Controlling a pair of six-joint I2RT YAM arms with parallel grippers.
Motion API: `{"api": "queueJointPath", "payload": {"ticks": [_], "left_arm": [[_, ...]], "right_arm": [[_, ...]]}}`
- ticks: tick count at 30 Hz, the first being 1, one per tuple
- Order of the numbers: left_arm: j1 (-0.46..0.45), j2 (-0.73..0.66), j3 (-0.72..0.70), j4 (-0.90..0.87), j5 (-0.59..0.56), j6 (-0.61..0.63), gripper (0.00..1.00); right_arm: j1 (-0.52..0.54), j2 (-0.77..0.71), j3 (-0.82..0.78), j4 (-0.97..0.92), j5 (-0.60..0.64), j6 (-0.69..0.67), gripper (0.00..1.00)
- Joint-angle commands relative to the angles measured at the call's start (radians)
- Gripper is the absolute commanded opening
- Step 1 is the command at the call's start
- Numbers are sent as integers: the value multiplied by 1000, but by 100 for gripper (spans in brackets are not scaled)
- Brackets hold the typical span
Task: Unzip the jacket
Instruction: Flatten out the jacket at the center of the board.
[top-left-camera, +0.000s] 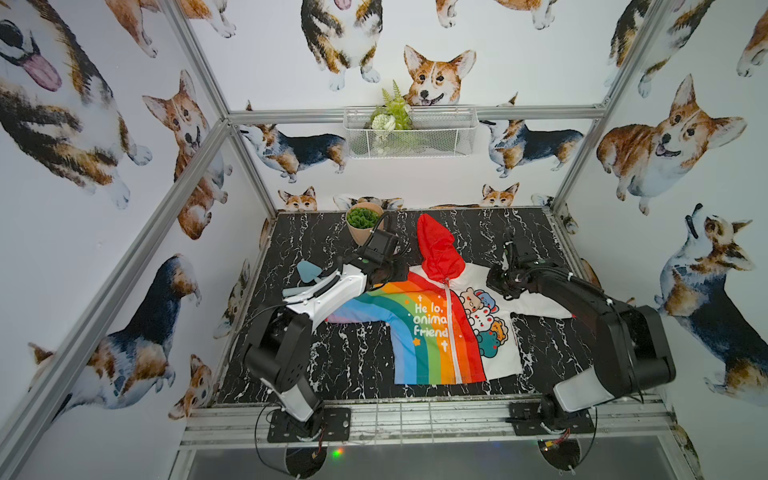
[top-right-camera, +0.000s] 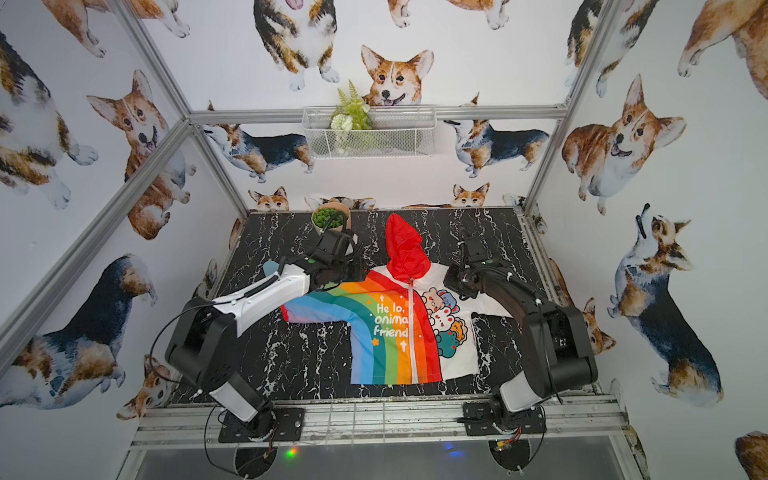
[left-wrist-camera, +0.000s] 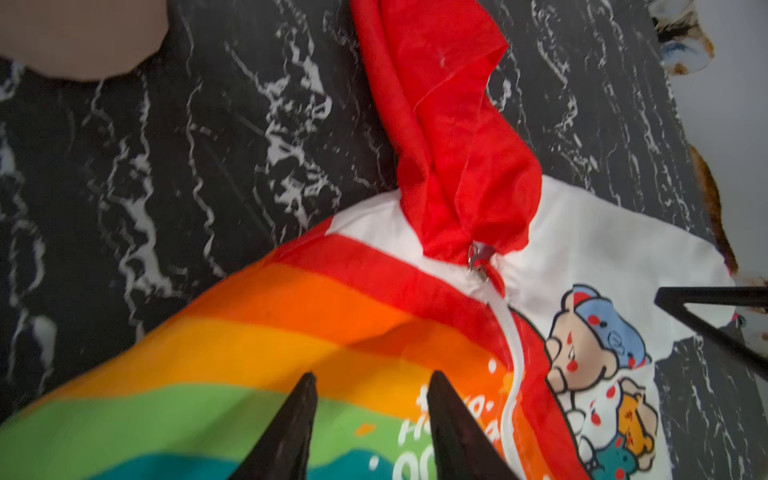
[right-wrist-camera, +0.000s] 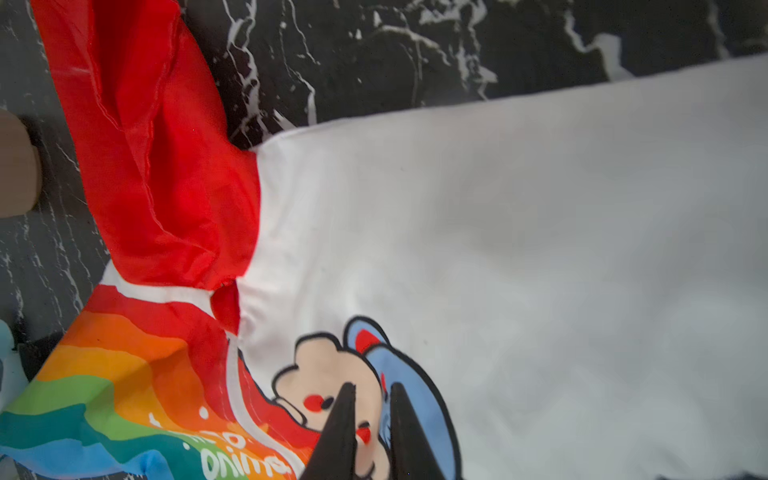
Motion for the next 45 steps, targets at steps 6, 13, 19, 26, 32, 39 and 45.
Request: {"api": "queueJointPath", "payload": {"ticks": [6, 13, 19, 26, 32, 39, 45], "left_arm": [[11, 403, 475, -40, 59, 92, 46], [25, 604, 703, -10, 134, 140, 48], [38, 665, 767, 31, 167, 163, 50], [46, 689, 775, 47, 183, 173, 51], [52, 703, 782, 47, 191, 173, 51], [52, 739, 813, 40, 232, 193, 51], [52, 755, 826, 40, 241, 203, 61]], "right_arm": [[-1, 353, 305, 154, -114, -64, 20], [4, 582, 524, 207, -195, -88, 32], [0, 684, 625, 243, -241, -78, 45], [-15, 765, 690, 288, -289, -33, 54], [-27, 816, 740, 283, -320, -17, 46], [-31, 832, 771, 282, -341, -9, 14], [-32, 801, 821, 249, -338, -18, 2]]}}
